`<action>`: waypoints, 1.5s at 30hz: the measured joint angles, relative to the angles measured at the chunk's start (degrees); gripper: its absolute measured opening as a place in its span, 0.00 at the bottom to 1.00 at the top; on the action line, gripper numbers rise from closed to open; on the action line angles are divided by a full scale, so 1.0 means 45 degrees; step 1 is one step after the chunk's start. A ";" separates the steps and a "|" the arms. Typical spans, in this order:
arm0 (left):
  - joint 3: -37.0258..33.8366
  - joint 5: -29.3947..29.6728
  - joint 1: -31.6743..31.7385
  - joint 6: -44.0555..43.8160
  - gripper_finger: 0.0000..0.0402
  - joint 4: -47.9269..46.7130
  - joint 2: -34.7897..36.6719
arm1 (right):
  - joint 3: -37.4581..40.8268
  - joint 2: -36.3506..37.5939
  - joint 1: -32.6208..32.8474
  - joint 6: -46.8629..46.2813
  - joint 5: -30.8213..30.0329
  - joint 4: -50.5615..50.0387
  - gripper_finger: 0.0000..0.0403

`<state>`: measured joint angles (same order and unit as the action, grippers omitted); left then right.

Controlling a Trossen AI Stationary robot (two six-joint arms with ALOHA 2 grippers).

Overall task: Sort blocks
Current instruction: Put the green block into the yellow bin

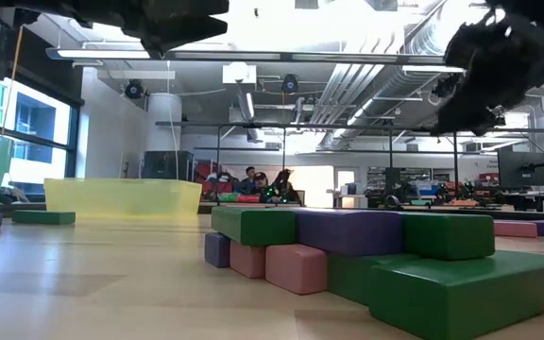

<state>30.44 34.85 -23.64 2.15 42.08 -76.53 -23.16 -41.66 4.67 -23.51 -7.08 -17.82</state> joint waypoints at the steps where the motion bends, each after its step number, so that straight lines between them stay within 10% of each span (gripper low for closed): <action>1: 0.0000 0.0000 0.0000 -0.0002 0.50 -0.0028 0.0000 | -0.0367 -0.0555 0.0000 -0.0056 0.0010 -0.0622 0.49; 14: 0.0000 0.0000 0.0000 -0.0005 0.50 -0.0208 -0.0005 | -0.3444 -0.5275 -0.0841 -0.3719 0.0126 -0.8313 0.49; 45: -0.0005 -0.0010 -0.0005 -0.0131 0.50 -0.0494 -0.0010 | -0.4890 -1.2161 -0.0308 0.6296 0.0022 -1.0693 0.49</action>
<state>30.41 34.81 -23.66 1.56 39.86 -76.58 -45.16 -96.38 3.28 4.82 -6.98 -65.94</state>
